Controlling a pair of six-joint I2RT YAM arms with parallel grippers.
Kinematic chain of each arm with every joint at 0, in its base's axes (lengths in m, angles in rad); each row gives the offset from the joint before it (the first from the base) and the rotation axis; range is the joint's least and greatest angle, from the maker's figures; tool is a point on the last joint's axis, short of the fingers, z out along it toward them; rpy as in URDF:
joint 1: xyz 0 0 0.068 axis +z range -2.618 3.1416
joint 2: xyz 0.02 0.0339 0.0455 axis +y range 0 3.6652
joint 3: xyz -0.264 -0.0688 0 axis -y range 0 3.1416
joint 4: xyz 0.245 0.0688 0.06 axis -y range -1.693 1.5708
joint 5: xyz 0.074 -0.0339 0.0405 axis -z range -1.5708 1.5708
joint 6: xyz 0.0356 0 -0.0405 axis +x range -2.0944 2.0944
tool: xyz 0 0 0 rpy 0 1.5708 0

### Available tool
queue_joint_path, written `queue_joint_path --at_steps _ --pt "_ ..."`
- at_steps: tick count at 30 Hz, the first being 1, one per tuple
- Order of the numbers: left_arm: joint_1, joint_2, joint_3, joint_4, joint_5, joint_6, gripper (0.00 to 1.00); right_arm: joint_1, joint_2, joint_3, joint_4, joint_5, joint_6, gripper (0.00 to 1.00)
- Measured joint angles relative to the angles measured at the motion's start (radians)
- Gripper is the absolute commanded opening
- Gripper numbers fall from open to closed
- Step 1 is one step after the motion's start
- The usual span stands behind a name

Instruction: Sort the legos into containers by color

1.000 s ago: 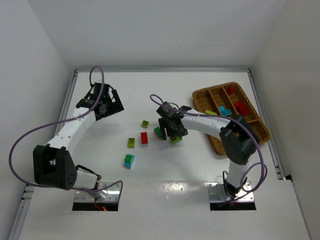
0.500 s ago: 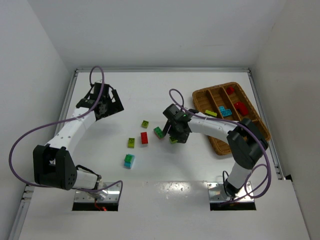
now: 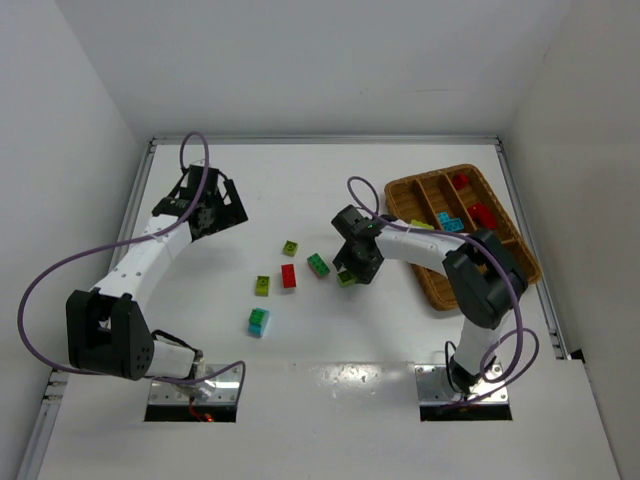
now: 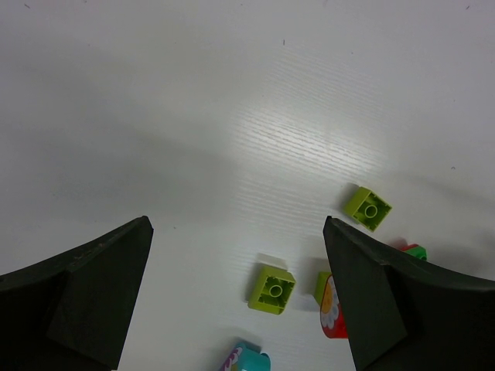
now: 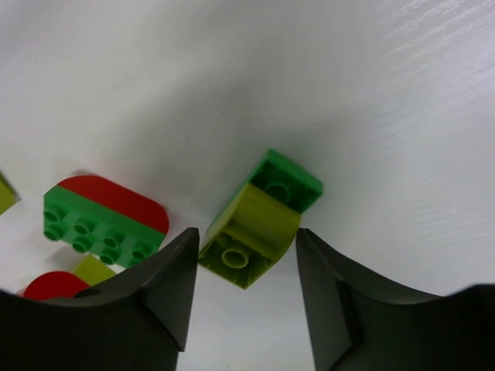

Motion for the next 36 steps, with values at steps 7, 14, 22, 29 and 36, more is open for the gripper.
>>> queue_joint_path --at_steps 7,14,22,29,36 --pt "0.0 0.0 0.0 0.0 0.0 0.005 1.0 0.0 0.042 0.016 -0.001 -0.005 -0.003 0.36" --pt "-0.001 0.0 0.0 0.005 0.083 0.04 1.0 -0.004 0.023 0.016 0.019 -0.02 -0.089 0.17" --pt "-0.025 -0.007 -0.162 0.416 0.841 -0.026 1.0 -0.203 -0.348 -0.119 0.286 -0.464 -0.492 0.2" --pt "-0.115 0.038 -0.269 0.896 1.174 -0.325 1.0 -0.283 -0.441 -0.119 0.335 -0.817 -0.703 0.2" --pt "-0.193 0.083 -0.24 1.013 1.304 -0.352 1.0 -0.304 -0.441 -0.121 0.351 -1.085 -0.765 0.18"
